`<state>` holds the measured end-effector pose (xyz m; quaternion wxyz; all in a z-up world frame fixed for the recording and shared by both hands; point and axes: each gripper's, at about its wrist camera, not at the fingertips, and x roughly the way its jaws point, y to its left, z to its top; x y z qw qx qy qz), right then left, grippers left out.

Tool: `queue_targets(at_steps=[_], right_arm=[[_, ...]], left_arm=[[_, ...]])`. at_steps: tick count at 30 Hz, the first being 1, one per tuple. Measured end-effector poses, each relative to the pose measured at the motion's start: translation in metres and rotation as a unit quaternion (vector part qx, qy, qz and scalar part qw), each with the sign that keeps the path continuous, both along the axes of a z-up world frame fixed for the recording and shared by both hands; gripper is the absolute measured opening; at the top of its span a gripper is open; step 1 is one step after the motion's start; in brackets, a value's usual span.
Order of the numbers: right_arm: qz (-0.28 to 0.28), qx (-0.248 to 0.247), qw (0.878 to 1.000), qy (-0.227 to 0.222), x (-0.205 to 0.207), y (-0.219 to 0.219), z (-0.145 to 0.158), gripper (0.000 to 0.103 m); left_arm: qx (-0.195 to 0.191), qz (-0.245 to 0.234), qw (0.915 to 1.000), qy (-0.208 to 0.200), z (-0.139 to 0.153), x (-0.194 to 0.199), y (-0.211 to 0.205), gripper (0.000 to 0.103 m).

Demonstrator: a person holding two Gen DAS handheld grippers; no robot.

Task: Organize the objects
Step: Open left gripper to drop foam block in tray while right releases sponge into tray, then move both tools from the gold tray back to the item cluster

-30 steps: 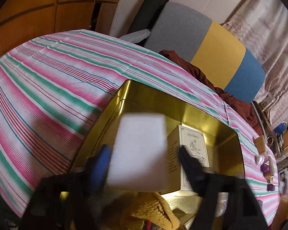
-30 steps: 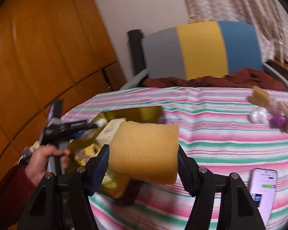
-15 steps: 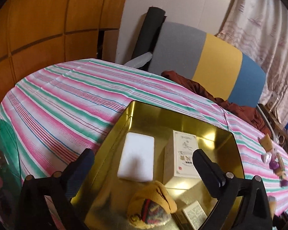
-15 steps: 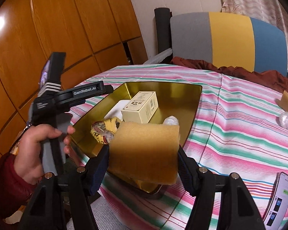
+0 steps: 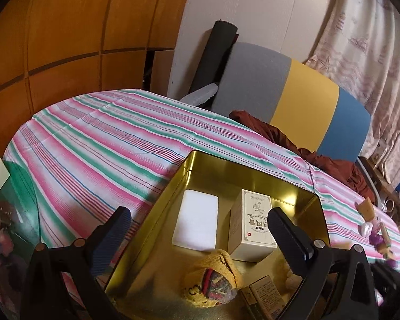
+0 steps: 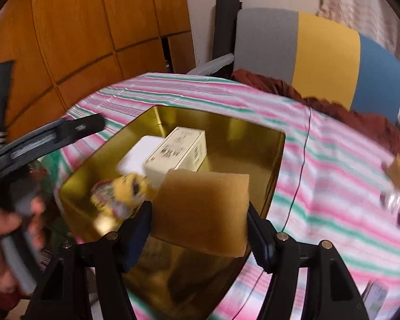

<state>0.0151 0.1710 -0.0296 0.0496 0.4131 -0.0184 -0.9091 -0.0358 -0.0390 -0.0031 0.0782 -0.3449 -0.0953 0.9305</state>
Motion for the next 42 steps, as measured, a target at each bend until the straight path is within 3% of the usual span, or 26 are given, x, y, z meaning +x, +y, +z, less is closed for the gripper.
queue_targets(at_steps=[8, 10, 14, 18, 23, 36, 42], right_arm=[[-0.007, 0.074, 0.997, -0.02, -0.059, -0.006, -0.014, 0.07], [-0.022, 0.07, 0.997, -0.031, -0.072, 0.0, -0.02, 0.071], [-0.061, 0.033, 0.997, -0.026, -0.084, 0.021, -0.022, 0.083], [-0.079, -0.038, 0.996, -0.007, -0.071, 0.044, -0.009, 0.086], [-0.106, -0.085, 0.991, 0.02, -0.044, 0.072, 0.008, 0.086], [-0.107, -0.066, 0.992, 0.019, 0.016, 0.095, 0.018, 0.086], [-0.138, -0.057, 0.989, 0.013, 0.042, 0.126, 0.017, 0.086]], left_arm=[[0.01, 0.007, 0.9999, -0.002, 0.001, 0.006, -0.008, 0.103], [0.013, 0.008, 0.9999, -0.001, 0.002, 0.008, -0.009, 0.103], [0.013, 0.002, 0.9999, -0.004, 0.001, 0.01, -0.006, 0.103], [0.012, -0.005, 0.9999, -0.005, 0.0, 0.012, -0.002, 0.103], [0.011, -0.018, 0.9997, -0.009, -0.002, 0.014, 0.009, 0.103], [-0.003, -0.082, 0.9966, -0.01, 0.001, 0.029, 0.065, 0.103], [-0.006, -0.125, 0.992, -0.012, 0.002, 0.042, 0.1, 0.103]])
